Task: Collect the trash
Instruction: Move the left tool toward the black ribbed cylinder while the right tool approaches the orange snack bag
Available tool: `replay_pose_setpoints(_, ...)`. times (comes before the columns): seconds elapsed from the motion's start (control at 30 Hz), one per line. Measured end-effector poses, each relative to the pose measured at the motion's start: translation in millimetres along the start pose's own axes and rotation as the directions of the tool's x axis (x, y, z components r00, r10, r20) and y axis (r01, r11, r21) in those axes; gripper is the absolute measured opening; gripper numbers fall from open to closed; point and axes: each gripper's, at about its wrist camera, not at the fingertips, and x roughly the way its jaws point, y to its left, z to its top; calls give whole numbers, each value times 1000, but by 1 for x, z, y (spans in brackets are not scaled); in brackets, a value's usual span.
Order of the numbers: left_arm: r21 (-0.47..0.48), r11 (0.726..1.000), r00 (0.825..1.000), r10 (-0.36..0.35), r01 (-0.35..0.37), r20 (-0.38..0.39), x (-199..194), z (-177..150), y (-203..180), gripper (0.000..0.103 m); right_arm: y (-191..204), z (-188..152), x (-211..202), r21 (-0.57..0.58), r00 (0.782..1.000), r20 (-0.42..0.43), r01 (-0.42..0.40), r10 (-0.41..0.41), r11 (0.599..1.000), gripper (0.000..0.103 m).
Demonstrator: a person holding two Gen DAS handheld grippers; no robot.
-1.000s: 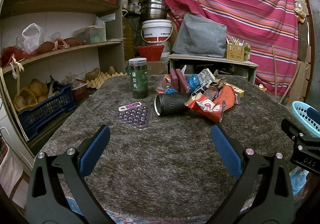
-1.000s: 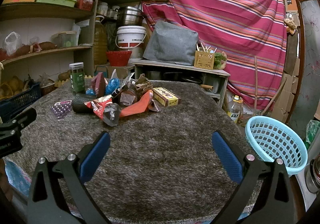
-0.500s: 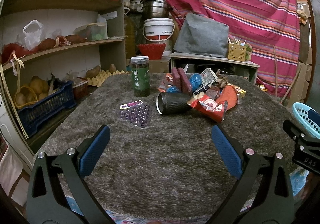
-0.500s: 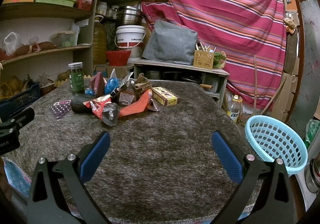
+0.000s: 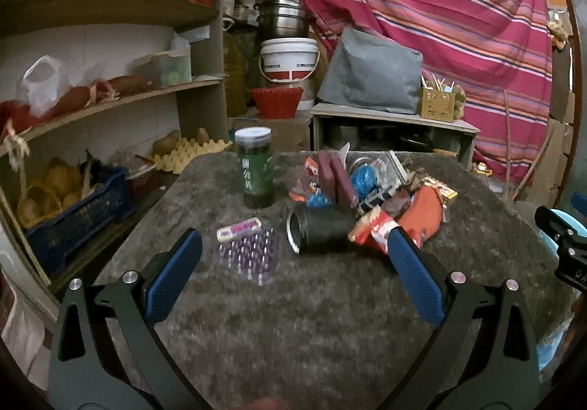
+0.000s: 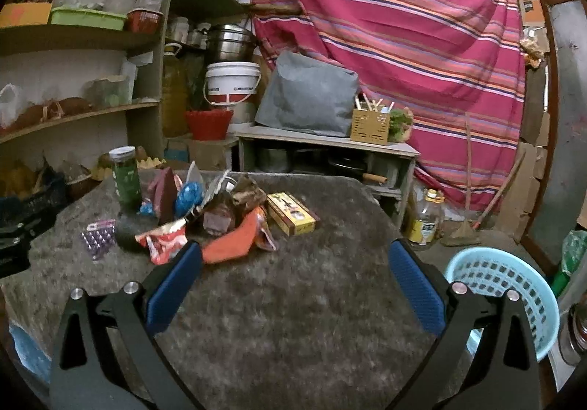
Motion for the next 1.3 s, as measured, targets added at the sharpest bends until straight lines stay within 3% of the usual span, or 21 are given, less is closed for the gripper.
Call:
replay_pose_setpoints(0.3, 20, 1000, 1000, -23, 22, 20, 39, 47, -8, 98, 0, 35, 36, -6, 1000, 4, -17, 17, 1000, 99)
replay_pose_setpoints(0.63, -11, 999, 999, 35, -35, -7, 69, 37, 3, 98, 2, 61, 79, -16, 1000, -5, -4, 4, 1000, 99)
replay_pose_setpoints(0.9, 23, 1000, 996, 17, -15, -85, 85, 33, 2, 98, -2, 37, 113, -6, 996, -84, 12, -12, 1000, 99)
replay_pose_setpoints(1.1, 2, 1000, 995, 11, -11, -100, 98, 23, 3, 98, -7, 22, 131, 9, 992, -128, 16, -15, 1000, 99)
replay_pose_setpoints(1.23, 5, 1000, 988, -2, 3, -153, 116, 16, -3, 98, -6, 16, 139, 3, 994, -109, 6, -6, 1000, 99)
replay_pose_setpoints(1.3, 3, 1000, 984, -9, 9, -178, 126, 14, -8, 98, -4, 15, 146, -8, 989, -146, 4, -5, 1000, 99)
